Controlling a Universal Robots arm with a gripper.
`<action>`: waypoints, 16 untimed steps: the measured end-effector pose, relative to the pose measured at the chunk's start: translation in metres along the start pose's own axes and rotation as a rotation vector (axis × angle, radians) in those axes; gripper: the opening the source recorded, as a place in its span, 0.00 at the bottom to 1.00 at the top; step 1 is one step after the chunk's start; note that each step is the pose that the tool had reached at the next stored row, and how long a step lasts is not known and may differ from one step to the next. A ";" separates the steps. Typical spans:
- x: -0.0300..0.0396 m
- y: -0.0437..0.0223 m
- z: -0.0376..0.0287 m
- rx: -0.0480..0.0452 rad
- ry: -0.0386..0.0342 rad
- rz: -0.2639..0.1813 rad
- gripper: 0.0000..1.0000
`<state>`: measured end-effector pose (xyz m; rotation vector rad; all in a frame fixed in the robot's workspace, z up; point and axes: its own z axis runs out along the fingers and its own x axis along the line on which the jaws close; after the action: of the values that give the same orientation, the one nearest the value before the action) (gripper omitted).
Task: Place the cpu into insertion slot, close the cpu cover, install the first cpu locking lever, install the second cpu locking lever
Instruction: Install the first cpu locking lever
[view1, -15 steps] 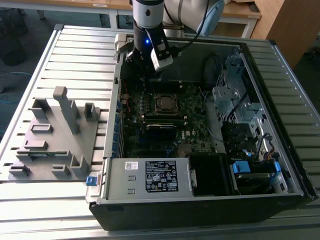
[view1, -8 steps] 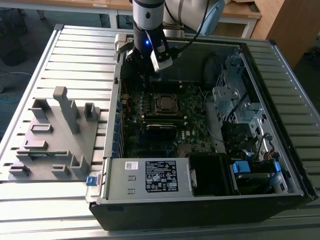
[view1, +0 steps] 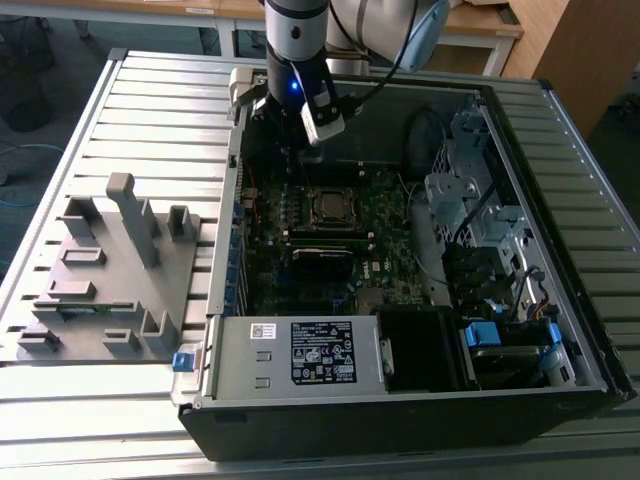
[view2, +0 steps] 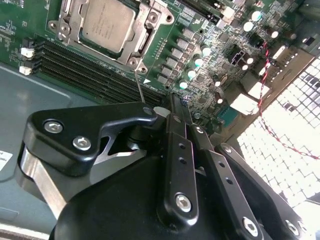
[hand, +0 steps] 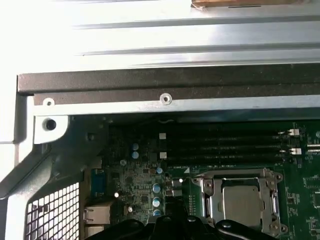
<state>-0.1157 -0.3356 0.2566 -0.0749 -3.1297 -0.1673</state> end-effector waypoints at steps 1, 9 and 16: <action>0.0003 0.0000 0.0001 -0.0008 0.0000 0.000 0.10; 0.0036 -0.0009 0.0020 -0.0562 0.0027 0.000 0.10; 0.0039 -0.0016 0.0036 -0.1083 0.0052 0.000 0.10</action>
<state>-0.1196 -0.3367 0.2529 -0.0742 -3.1135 -0.3363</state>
